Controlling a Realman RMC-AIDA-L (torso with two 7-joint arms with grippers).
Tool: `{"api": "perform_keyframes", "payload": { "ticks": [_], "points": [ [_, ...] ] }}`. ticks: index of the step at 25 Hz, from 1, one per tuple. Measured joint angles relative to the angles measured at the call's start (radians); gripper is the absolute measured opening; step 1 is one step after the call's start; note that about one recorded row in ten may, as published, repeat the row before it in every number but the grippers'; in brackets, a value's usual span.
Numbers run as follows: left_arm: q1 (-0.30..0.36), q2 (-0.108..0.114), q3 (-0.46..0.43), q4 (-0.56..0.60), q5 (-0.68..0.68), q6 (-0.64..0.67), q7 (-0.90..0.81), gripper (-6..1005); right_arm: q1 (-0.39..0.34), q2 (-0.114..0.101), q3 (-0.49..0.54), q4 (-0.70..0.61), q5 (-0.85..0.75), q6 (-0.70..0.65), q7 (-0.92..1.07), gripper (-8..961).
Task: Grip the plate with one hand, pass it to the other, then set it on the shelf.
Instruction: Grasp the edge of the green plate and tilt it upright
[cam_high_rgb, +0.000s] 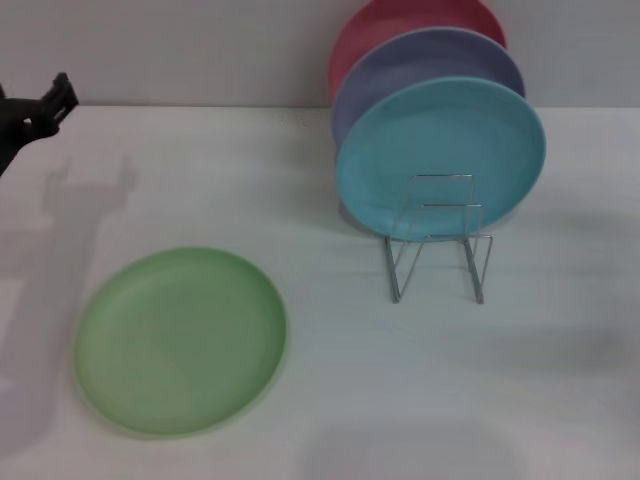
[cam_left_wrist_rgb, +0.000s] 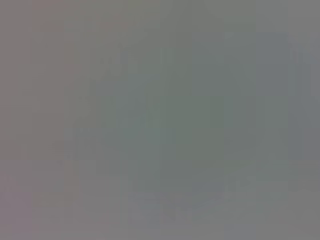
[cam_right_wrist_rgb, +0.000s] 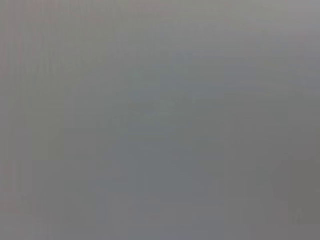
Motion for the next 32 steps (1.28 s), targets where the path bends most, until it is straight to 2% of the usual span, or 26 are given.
{"api": "perform_keyframes", "payload": {
  "ticks": [1, 4, 5, 6, 7, 8, 9, 10, 12, 13, 14, 19, 22, 29, 30, 32],
  "points": [
    [0.016, -0.022, -0.057, -0.035, 0.019, -0.093, 0.018, 814, 0.001, 0.0, 0.0, 0.0, -0.001, 0.0, 0.0, 566],
    [0.016, -0.022, -0.057, -0.035, 0.019, -0.093, 0.018, 813, 0.007, -0.001, 0.0, 0.0, -0.002, 0.003, 0.0, 566],
    [0.036, -0.047, -0.145, -0.085, 0.042, -0.23, 0.038, 813, 0.01, -0.002, 0.0, 0.0, -0.002, 0.007, 0.0, 566],
    [0.036, -0.047, -0.145, -0.085, 0.042, -0.23, 0.038, 813, 0.012, -0.002, 0.0, -0.001, -0.002, 0.011, 0.0, 566],
    [0.051, -0.054, -0.303, -0.187, 0.088, -0.63, -0.022, 813, 0.015, -0.003, 0.0, -0.002, -0.003, 0.015, 0.0, 566],
    [0.047, -0.053, -0.361, -0.217, 0.129, -0.777, -0.091, 814, 0.018, -0.003, 0.0, -0.004, -0.002, 0.019, 0.0, 566],
    [0.047, -0.053, -0.361, -0.217, 0.129, -0.777, -0.091, 814, 0.021, -0.004, 0.0, -0.005, -0.002, 0.023, -0.003, 566],
    [0.039, -0.053, -0.409, -0.243, 0.179, -0.897, -0.157, 814, 0.024, -0.005, 0.0, -0.005, -0.002, 0.026, -0.005, 566],
    [0.023, -0.053, -0.454, -0.285, 0.279, -1.043, -0.253, 814, 0.027, -0.006, 0.0, -0.007, -0.003, 0.029, -0.007, 566],
    [0.019, -0.053, -0.461, -0.295, 0.303, -1.072, -0.276, 814, 0.027, -0.007, 0.0, -0.009, -0.003, 0.03, -0.008, 566],
    [0.004, -0.053, -0.48, -0.337, 0.397, -1.191, -0.365, 814, 0.028, -0.008, 0.0, -0.01, -0.003, 0.03, -0.008, 566],
    [-0.034, -0.054, -0.504, -0.392, 0.515, -1.365, -0.465, 813, 0.042, -0.018, 0.0, -0.013, -0.001, 0.063, -0.008, 566],
    [-0.083, -0.054, -0.502, -0.402, 0.597, -1.48, -0.516, 812, 0.05, -0.021, 0.0, -0.022, 0.001, 0.087, -0.008, 566],
    [-0.121, -0.056, -0.499, -0.392, 0.66, -1.556, -0.543, 809, 0.055, -0.025, 0.0, -0.029, 0.002, 0.086, -0.009, 566],
    [-0.153, -0.058, -0.496, -0.371, 0.702, -1.604, -0.561, 809, 0.055, -0.025, 0.0, -0.029, 0.002, 0.084, -0.009, 566],
    [-0.164, -0.058, -0.493, -0.354, 0.713, -1.617, -0.567, 808, 0.055, -0.026, 0.0, -0.029, 0.002, 0.083, -0.009, 566]
  ]
}}
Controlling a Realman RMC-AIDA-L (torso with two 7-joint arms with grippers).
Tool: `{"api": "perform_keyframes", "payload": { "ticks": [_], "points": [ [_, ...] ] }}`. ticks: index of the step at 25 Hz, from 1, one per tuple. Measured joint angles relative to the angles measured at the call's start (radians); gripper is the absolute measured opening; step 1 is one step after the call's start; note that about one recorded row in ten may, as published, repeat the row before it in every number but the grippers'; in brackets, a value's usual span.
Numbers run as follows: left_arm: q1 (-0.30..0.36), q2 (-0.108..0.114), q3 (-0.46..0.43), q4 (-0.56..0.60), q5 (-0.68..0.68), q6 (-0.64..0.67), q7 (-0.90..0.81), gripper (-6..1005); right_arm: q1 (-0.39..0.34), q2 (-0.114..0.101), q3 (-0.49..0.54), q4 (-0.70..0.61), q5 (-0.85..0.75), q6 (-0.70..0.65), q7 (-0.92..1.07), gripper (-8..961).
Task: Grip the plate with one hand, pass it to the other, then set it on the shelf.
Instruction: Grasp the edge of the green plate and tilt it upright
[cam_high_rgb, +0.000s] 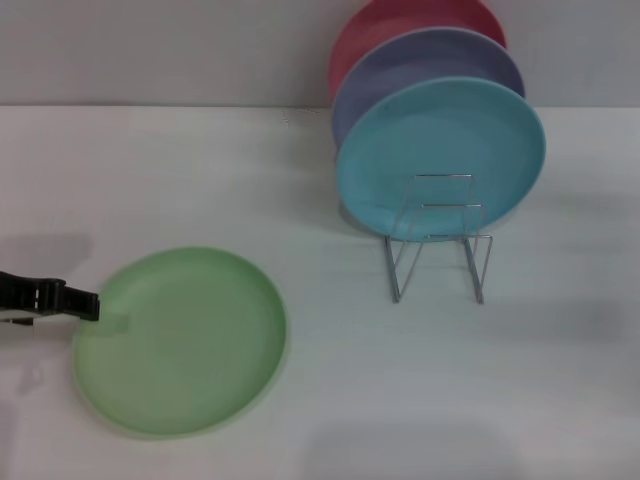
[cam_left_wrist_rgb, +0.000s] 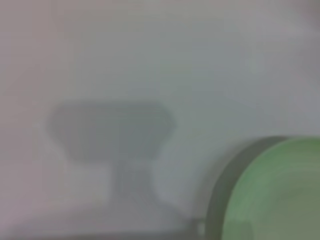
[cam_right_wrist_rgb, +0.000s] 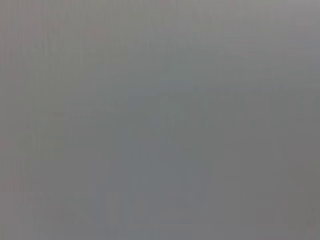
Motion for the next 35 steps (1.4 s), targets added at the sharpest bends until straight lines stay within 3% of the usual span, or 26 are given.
{"api": "perform_keyframes", "payload": {
  "ticks": [26, 32, 35],
  "points": [
    [-0.097, -0.001, 0.074, 0.166, 0.066, 0.01, -0.006, 715, 0.0, -0.001, 0.004, 0.0, 0.001, -0.003, 0.007, 566],
    [-0.109, -0.001, 0.074, 0.185, 0.068, 0.023, -0.001, 481, 0.0, -0.002, 0.006, 0.0, 0.001, -0.003, 0.007, 566],
    [-0.11, -0.001, 0.074, 0.19, 0.068, 0.028, -0.001, 459, 0.0, -0.003, 0.006, 0.0, 0.001, -0.003, 0.008, 566]
  ]
}}
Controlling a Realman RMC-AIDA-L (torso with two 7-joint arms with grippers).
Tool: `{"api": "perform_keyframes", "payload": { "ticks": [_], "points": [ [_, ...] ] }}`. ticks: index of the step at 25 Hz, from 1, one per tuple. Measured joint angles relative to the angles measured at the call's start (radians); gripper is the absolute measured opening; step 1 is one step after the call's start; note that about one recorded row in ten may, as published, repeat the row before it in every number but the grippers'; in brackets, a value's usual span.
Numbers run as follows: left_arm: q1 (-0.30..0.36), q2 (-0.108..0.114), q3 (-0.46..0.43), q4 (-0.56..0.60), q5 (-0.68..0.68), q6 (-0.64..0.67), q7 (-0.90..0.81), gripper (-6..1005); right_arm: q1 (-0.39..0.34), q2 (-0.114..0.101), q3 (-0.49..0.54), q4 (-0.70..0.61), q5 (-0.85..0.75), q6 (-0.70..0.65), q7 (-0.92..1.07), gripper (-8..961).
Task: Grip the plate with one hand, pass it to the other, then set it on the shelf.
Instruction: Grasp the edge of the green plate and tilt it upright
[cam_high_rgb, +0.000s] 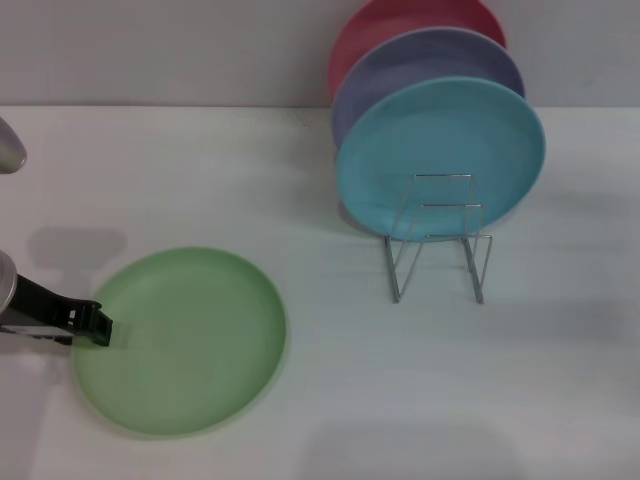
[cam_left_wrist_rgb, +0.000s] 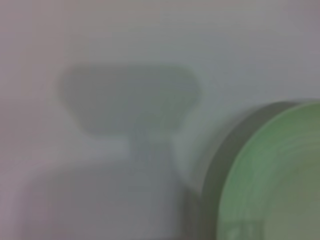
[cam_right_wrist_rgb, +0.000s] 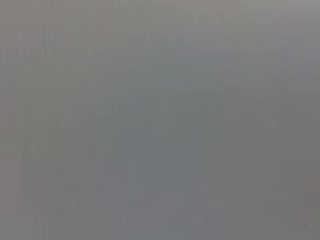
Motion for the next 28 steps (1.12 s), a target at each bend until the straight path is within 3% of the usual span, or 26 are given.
{"api": "perform_keyframes", "payload": {
  "ticks": [19, 21, 28],
  "points": [
    [-0.007, 0.003, 0.013, 0.028, 0.001, 0.007, 0.015, 334, 0.002, -0.001, -0.001, 0.0, 0.0, 0.0, 0.0, 565],
    [-0.007, 0.003, 0.013, 0.028, 0.001, 0.008, 0.016, 251, 0.002, -0.001, 0.0, 0.0, 0.0, 0.0, 0.0, 565],
    [-0.01, 0.003, 0.013, 0.029, 0.007, 0.014, 0.016, 154, 0.002, -0.001, 0.0, 0.0, 0.0, 0.0, 0.0, 565]
  ]
}}
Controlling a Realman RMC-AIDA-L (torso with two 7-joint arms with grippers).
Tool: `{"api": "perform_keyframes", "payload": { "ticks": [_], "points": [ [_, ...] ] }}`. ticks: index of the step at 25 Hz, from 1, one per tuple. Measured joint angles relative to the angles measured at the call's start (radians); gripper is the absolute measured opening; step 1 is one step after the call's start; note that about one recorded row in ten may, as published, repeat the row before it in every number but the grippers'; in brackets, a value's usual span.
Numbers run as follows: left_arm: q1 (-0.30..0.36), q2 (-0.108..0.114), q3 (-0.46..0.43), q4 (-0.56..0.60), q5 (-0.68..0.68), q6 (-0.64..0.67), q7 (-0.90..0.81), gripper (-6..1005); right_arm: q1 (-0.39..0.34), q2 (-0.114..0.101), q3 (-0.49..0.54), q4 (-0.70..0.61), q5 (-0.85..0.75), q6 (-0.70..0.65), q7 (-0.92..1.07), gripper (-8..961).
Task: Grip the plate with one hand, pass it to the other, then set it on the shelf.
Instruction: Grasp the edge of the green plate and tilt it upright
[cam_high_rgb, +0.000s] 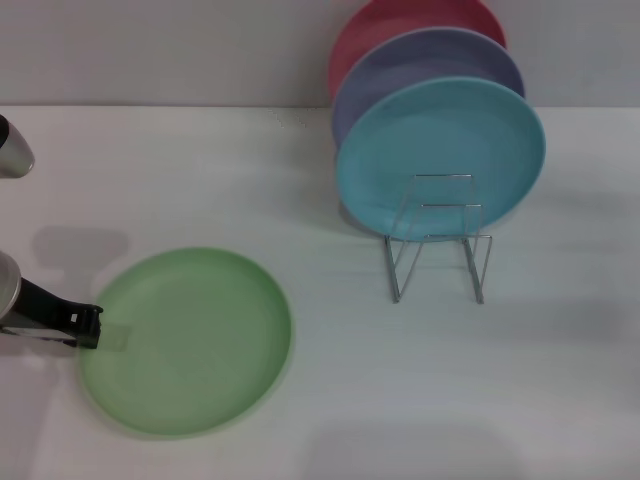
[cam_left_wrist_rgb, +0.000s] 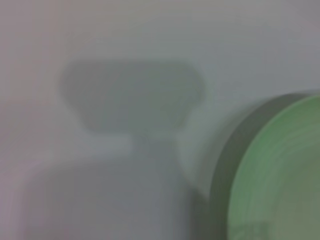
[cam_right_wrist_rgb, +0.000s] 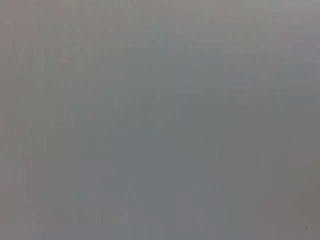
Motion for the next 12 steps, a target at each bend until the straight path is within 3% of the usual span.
{"api": "perform_keyframes", "payload": {
  "ticks": [12],
  "points": [
    [-0.002, 0.0, 0.005, -0.001, 0.006, 0.005, 0.015, 81, 0.0, 0.0, 0.001, 0.0, 0.0, -0.001, 0.0, 565]
  ]
}}
